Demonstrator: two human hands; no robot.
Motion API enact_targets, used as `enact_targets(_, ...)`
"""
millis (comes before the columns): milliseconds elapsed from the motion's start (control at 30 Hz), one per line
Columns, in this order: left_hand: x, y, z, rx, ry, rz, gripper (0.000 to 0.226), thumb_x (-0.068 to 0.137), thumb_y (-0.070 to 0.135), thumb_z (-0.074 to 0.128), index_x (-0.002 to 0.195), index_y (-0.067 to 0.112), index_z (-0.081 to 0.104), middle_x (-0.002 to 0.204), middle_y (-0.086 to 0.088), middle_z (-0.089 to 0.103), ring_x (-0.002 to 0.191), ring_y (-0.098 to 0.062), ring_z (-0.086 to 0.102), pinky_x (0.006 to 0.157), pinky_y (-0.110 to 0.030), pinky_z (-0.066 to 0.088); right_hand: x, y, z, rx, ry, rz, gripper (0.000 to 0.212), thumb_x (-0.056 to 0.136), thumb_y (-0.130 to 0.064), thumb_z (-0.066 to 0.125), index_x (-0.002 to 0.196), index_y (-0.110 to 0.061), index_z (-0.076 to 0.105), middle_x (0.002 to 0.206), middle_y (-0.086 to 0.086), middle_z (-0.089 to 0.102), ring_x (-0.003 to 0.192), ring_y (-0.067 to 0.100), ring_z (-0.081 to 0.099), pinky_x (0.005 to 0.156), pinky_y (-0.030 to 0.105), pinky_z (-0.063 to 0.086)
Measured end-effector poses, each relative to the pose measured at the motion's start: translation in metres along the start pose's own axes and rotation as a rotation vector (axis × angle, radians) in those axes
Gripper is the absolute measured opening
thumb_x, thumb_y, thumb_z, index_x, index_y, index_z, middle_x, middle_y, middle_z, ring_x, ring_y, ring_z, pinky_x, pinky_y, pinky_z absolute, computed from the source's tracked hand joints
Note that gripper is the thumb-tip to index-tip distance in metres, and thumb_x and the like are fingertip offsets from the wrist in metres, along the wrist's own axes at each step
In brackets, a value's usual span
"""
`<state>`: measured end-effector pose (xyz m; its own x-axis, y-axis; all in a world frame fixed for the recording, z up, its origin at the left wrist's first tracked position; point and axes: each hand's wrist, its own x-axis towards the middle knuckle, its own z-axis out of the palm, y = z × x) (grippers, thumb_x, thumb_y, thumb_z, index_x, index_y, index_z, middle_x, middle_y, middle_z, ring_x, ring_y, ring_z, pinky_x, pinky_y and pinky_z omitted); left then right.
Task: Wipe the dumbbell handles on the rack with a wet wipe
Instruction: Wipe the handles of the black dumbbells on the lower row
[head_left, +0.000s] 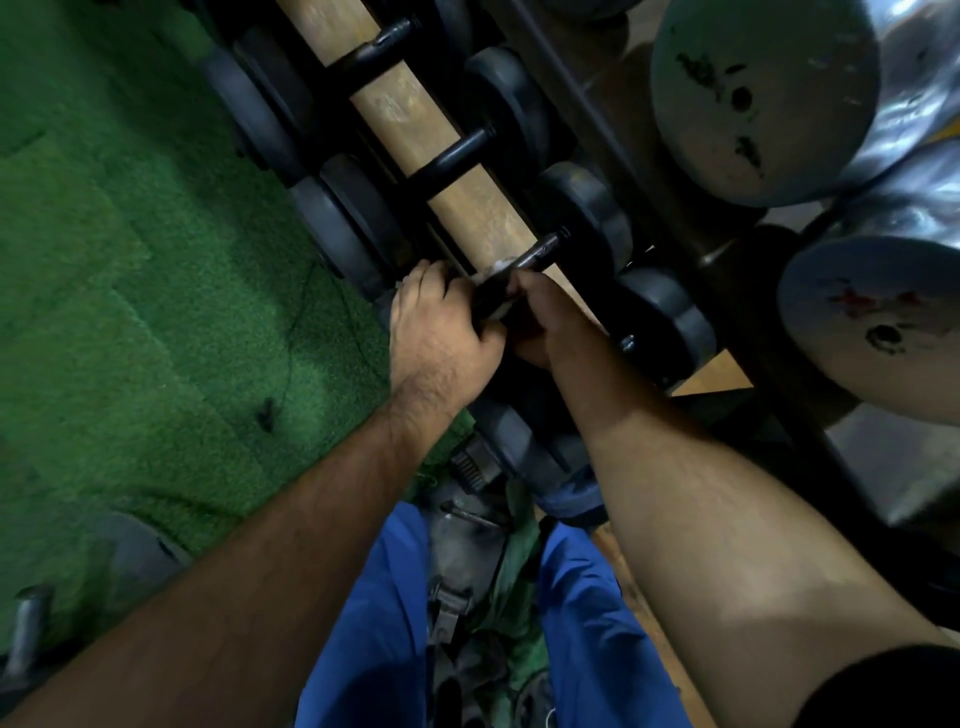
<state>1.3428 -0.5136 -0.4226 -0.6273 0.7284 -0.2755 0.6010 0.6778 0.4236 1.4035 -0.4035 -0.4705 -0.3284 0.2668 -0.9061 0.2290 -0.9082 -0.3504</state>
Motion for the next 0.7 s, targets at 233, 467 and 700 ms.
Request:
enact_targets(233,-0.001,0.006,-0.016,-0.032,0.006,-0.029,0.049,0.07,0.033,0.052,0.112,0.01,0.063,0.123,-0.012,0.058,0.12,-0.033,0.05,0.105,-0.048,0.04,-0.016,0.006,-0.021,-0.071,0.131,0.007,0.011,0.095,-0.009,0.052,0.096,-0.008,0.062,0.075,0.007,0.062,0.057,0.016,0.062,0.056,0.027,0.052)
enact_targets(467,0.015,0.023,-0.021,0.061,-0.12,0.052,0.06,0.074,0.037,0.045,0.128,0.013,0.056,0.113,-0.012,0.067,0.108,-0.035,0.06,0.095,-0.04,0.043,-0.02,-0.006,-0.002,-0.228,0.288,-0.097,0.032,0.075,-0.034,0.082,0.078,-0.006,0.068,0.07,0.005,0.069,0.061,0.019,0.067,0.061,0.029,0.055)
enact_targets(700,0.008,0.005,-0.019,-0.246,-0.016,-0.072,0.055,0.074,0.026,0.047,0.124,0.006,0.058,0.11,-0.013,0.065,0.107,-0.035,0.058,0.091,-0.042,0.049,-0.001,0.001,0.0,-0.54,0.48,-0.135,0.065,0.06,-0.064,0.074,0.093,-0.008,0.072,0.081,0.006,0.073,0.07,0.023,0.069,0.068,0.034,0.058)
